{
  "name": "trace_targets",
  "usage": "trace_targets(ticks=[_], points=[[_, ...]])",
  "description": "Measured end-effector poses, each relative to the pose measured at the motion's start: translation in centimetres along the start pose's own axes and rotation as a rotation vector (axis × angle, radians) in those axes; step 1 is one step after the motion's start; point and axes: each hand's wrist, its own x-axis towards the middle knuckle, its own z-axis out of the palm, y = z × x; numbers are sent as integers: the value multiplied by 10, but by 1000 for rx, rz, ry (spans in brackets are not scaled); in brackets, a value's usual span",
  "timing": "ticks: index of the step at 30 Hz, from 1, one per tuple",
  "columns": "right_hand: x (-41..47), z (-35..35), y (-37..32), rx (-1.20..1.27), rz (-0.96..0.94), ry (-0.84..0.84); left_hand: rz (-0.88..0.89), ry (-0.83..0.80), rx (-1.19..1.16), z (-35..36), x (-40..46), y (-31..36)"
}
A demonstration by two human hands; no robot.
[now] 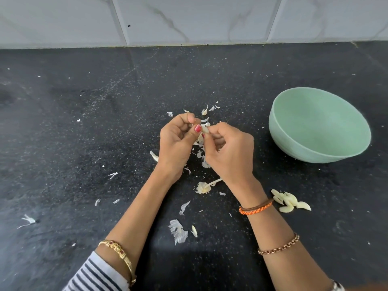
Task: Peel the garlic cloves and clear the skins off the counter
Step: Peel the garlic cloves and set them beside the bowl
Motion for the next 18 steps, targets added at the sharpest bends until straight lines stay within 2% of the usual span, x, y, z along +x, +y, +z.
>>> trace_targets(ticks=[3,7,12,15,18], points=[[0,1,1,-123,-134,32,-22,-49,-17,-1,1,2],[0,0,1,-225,-214,64,-36,-66,-26,0,0,4],[0,-2,7,-291,-324,21,-146,-83,-120,3,-1,7],[3,-6,15,-286,-300,30,-205,-89,-55,7,-2,8],[5,-8,15,-177,-166,60,-166,-3,3,7,-3,6]])
